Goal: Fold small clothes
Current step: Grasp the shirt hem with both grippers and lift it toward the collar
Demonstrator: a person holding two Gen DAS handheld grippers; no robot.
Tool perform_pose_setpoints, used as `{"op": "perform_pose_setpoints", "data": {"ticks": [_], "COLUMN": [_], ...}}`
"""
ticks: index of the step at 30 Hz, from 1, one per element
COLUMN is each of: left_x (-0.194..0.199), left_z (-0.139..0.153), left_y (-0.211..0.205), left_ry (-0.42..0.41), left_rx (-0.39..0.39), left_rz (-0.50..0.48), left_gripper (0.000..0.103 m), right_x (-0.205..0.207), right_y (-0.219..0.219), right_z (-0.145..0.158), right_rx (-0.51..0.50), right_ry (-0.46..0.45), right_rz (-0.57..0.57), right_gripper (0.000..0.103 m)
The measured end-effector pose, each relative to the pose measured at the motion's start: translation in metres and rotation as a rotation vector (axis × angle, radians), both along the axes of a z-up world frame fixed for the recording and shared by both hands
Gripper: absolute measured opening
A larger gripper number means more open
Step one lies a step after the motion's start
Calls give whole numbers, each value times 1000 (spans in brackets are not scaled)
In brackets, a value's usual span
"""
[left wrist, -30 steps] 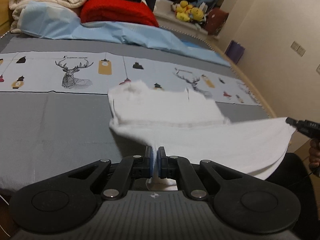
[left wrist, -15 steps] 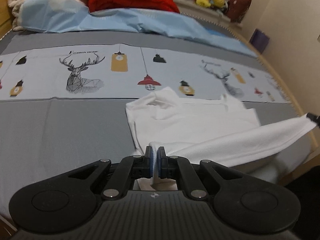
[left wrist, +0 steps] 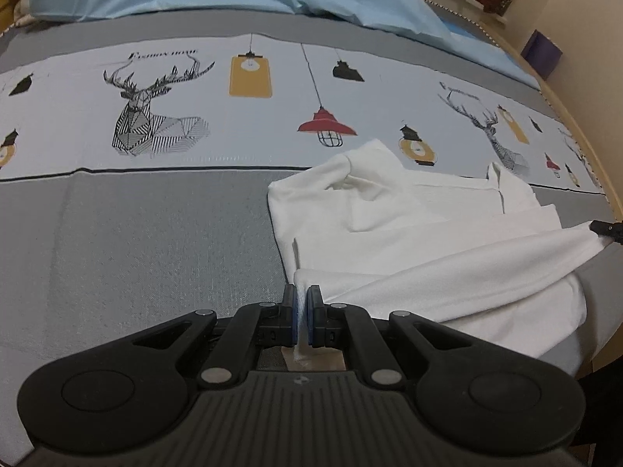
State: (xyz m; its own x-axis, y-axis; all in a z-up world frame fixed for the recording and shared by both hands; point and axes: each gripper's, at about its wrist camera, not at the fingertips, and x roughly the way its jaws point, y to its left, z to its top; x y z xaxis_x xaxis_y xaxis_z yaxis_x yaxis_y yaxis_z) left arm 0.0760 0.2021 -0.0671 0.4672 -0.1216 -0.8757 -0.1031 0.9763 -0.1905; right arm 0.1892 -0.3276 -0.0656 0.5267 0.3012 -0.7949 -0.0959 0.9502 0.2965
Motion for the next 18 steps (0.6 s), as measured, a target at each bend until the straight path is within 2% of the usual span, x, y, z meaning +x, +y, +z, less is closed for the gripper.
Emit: {"op": "perform_pose_setpoints", "data": {"ticks": [2, 4, 7, 9, 11, 14, 18], "left_x": [3, 2, -2, -5, -6, -6, -2], "left_z": [-1, 3, 7, 5, -3, -14, -17], "left_y": [2, 11, 32, 43, 45, 35, 17], "left_ry": [11, -10, -37, -18, 33, 101, 106], "left_rx": [-19, -25, -69, -89, -86, -35, -21], "left_rz": [11, 64, 146, 166, 145, 67, -23], "left_gripper": [10, 12, 13, 14, 26, 34, 46], "right_x": [4, 5, 2, -1, -2, -3, -2], "right_y": [3, 0, -15, -26, -35, -42, -32], "right_z": [-4, -6, -3, -2, -4, -13, -29], "right_rx": [-7, -12, 0, 0, -26, -65, -146], "right_ry": [0, -6, -45, -59, -55, -28, 23], "right_rz": [4, -16, -67, -85, -84, -28, 90], "right_gripper": [6, 9, 12, 12, 12, 12, 12]}}
